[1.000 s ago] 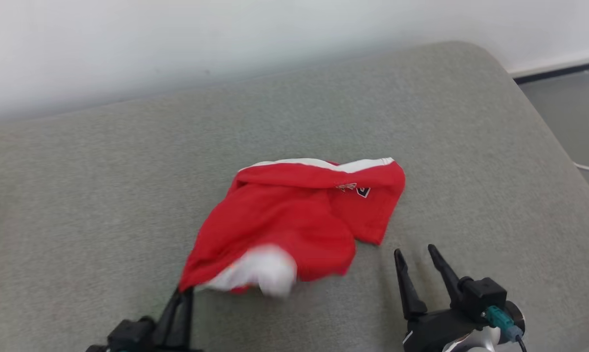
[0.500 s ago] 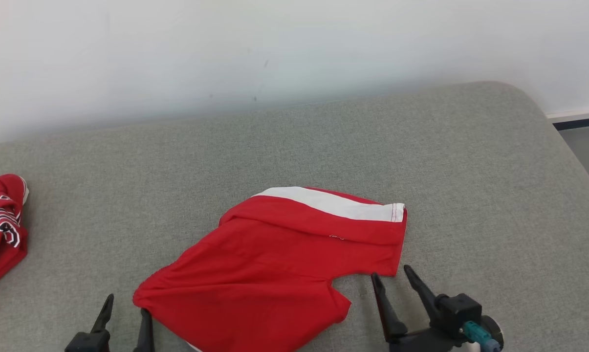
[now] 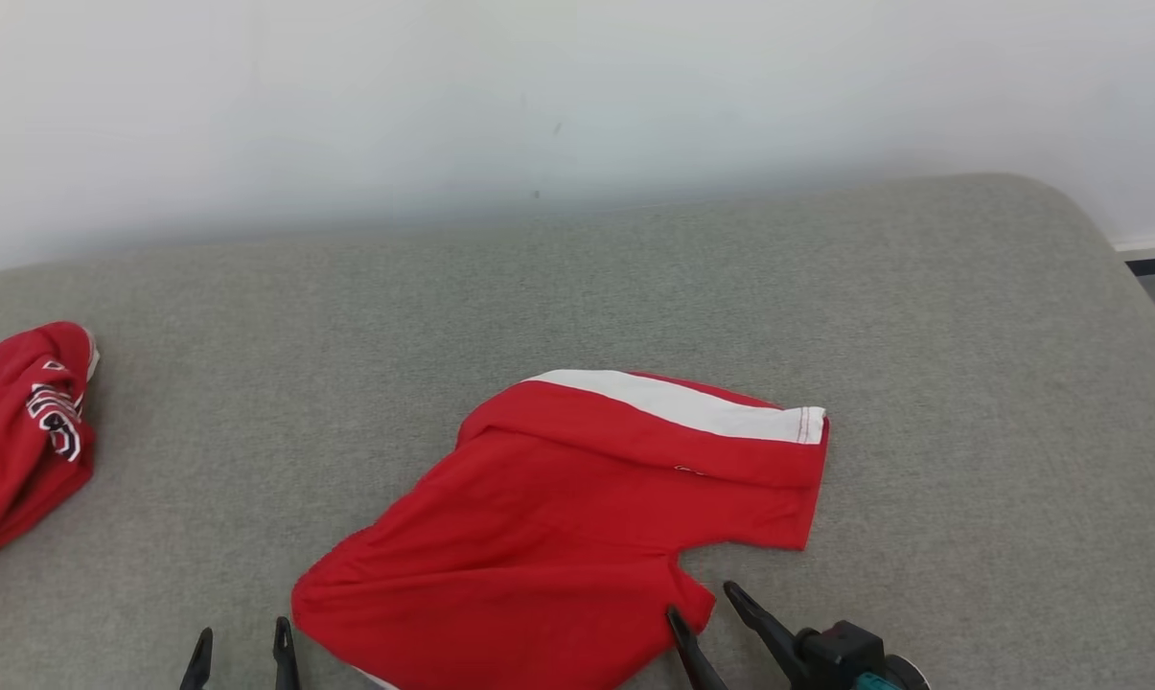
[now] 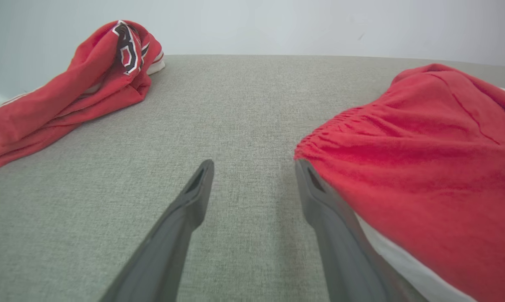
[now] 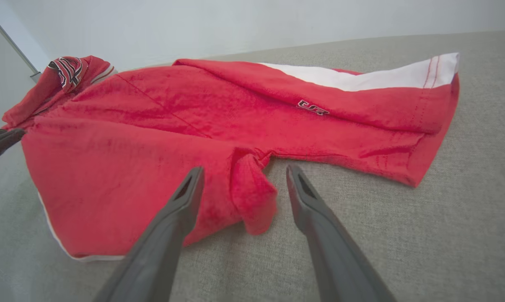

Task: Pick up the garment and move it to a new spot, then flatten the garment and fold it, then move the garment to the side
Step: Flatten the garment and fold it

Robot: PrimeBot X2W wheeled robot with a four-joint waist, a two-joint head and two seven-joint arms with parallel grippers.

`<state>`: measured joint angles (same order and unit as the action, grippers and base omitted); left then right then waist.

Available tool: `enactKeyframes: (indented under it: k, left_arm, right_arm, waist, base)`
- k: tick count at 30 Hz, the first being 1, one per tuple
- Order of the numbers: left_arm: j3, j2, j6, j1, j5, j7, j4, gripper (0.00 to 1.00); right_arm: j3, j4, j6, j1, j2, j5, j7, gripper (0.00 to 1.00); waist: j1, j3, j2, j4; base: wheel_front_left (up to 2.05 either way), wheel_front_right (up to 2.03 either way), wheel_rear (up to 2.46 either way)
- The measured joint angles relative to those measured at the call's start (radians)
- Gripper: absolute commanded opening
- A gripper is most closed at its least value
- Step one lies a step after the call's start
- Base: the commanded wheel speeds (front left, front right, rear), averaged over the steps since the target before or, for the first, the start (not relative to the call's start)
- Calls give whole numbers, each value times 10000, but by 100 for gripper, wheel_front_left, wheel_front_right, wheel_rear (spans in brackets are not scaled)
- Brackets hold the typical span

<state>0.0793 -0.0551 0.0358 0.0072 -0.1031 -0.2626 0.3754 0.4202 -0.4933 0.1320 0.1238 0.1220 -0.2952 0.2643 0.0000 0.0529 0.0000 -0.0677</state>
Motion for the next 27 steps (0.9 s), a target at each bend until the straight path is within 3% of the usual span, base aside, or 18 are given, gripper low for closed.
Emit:
enactKeyframes:
  k: [8,9,10,11,19,27]
  left_arm:
    - [-224,31,79,314,-123,0,-648,100]
    - [-314,35,81,311,-138,0,-734,100]
    - [-403,36,84,297,-157,0,-786,100]
    - [-500,36,100,282,-167,0,-846,100]
    - [-1323,42,261,50,-282,0,-1158,100]
    - [-2034,44,334,-406,-485,0,-1016,100]
  right_arm:
    - [176,-360,0,93,157,-221,0,100]
    - [249,-474,0,170,155,-236,0,82]
    - [309,-573,0,229,157,-255,0,28]
    - [332,-650,0,288,155,-303,0,0]
    - [-1129,558,0,829,322,-222,-2,0]
    - [-1856,-63,0,2422,393,685,-2,0]
  waist:
    - [0,74,0,286]
    - [-1,88,0,302]
    - [0,105,0,318]
    - [0,124,0,337]
    - [0,420,0,427]
    - [1,767,0,653]
  base:
    - [0,0,0]
    - [0,0,0]
    - [0,0,0]
    - [0,0,0]
    - [0,0,0]
    - [0,0,0]
